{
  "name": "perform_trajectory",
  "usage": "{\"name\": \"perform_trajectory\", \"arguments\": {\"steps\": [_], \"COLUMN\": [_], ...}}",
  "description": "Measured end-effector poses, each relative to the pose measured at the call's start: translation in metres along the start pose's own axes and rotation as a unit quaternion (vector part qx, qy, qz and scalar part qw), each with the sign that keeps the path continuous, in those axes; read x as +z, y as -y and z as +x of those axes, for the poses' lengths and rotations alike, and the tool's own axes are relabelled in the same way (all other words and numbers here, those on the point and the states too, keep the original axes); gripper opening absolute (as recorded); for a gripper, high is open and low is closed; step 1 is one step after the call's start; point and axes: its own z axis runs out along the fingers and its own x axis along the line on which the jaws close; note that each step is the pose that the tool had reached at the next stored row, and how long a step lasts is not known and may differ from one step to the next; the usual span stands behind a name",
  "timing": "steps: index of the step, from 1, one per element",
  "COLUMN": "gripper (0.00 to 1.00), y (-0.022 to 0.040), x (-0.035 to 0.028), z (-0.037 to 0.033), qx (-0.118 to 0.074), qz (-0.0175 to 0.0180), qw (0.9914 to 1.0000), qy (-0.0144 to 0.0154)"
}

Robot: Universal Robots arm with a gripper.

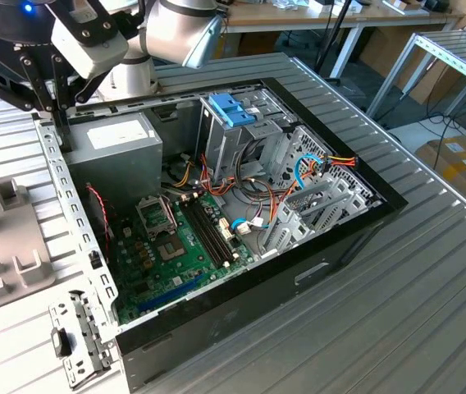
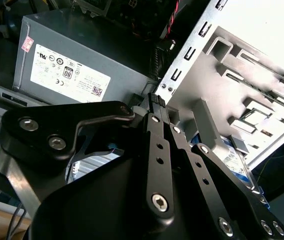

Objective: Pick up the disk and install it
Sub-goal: 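Reach for the disk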

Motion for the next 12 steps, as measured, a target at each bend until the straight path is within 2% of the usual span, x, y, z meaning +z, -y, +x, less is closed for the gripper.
{"name": "perform_trajectory", "arguments": {"steps": [12], "gripper": [0.11], "y": [0.0004], "x": [-0.0001], "z": [0.0053], "qx": [0.000], "qz": [0.0000], "qw": [1.00000], "qy": [0.0000]}}
